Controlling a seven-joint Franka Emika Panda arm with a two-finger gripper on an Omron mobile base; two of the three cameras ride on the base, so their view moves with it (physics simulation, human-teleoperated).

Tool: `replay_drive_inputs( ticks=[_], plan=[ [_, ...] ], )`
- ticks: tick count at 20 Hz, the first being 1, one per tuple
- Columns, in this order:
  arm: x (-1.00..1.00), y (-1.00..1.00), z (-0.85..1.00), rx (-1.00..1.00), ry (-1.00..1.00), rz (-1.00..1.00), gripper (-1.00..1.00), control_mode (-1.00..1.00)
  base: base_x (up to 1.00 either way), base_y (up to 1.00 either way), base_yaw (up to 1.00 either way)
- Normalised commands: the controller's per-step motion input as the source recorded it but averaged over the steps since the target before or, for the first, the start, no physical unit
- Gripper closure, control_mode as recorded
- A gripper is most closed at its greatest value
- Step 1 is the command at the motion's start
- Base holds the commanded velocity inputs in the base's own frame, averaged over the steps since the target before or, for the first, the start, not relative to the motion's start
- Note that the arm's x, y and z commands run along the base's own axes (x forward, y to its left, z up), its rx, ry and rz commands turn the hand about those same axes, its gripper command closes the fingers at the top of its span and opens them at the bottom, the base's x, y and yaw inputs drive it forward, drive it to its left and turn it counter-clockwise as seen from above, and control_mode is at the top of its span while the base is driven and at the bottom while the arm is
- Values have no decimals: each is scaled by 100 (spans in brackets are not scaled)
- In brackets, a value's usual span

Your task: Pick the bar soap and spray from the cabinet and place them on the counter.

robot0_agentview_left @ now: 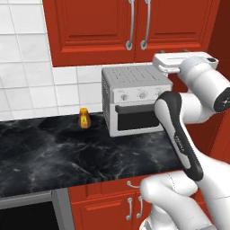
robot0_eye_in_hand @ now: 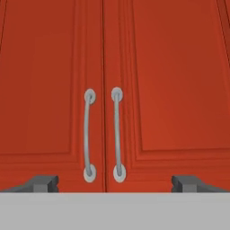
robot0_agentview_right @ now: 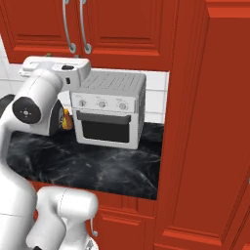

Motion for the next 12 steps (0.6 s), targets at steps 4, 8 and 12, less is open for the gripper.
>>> replay_drive_inputs(
  ticks=[4,8,12],
  plan=[
    [29,3,0,0,0,0,-100,-100,0,0,0],
    [33,0,0,0,0,0,-100,-100,0,0,0],
    [24,0,0,0,-8,0,-100,-100,0,0,0]
  ],
)
